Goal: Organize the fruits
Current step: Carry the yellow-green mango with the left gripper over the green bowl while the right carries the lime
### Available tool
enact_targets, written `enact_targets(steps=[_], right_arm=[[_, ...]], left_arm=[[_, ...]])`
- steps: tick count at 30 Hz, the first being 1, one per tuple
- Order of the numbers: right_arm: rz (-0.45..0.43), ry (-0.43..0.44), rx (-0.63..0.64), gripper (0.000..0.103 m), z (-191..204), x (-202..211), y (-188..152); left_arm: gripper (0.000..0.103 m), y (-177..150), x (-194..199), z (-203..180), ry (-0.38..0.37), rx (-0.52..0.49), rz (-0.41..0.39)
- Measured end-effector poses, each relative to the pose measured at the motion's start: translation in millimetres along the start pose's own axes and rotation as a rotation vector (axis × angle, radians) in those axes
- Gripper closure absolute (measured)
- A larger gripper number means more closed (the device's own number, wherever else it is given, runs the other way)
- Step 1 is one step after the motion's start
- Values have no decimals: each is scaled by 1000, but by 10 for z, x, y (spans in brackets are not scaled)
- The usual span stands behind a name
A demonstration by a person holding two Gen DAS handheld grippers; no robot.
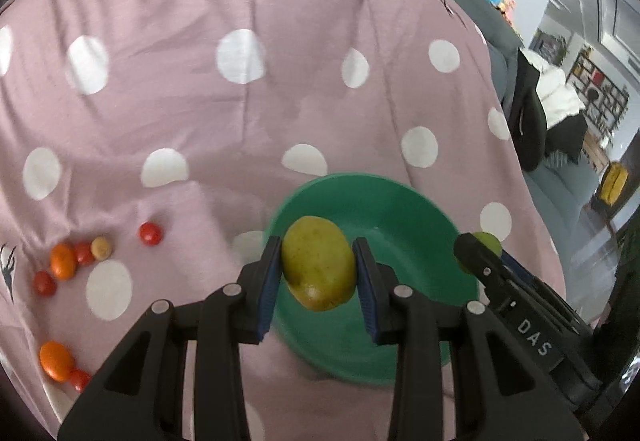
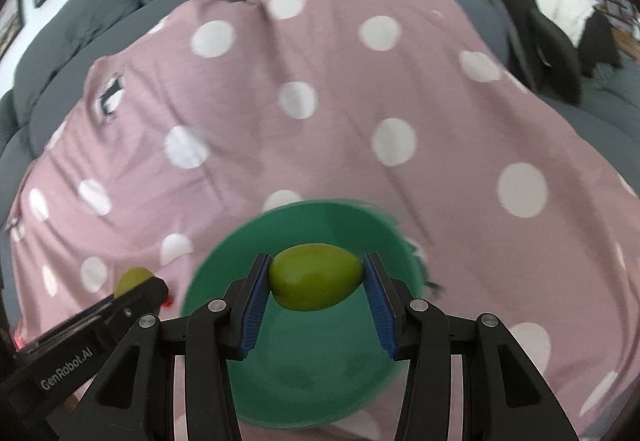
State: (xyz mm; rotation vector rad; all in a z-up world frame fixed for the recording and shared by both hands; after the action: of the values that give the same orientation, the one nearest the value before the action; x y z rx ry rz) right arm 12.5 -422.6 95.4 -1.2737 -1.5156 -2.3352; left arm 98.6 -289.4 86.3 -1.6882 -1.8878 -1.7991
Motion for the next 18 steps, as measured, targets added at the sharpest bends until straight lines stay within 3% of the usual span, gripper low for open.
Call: enact_targets(steps=[6, 18], right_arm=[[38, -28, -70, 55, -329, -104, 25], [52, -70, -121, 55, -468, -158, 35]], left_arm=[[68, 25, -269, -82, -29, -7, 36], [68, -77, -554, -230, -28, -11, 75]])
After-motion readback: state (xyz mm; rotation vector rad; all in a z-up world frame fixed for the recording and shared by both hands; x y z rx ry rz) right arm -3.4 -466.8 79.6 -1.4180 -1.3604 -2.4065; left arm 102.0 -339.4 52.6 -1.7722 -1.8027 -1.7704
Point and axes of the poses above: each gripper's, at about its wrist camera, not at the fingertips, and x roughly against the way its jaws point, z to its left, y to its top, the point moved 2 cm from there along -x, roughly the way its jaws point, and after that the axes turned 9 degrees about -y, right-handed, at the moved point
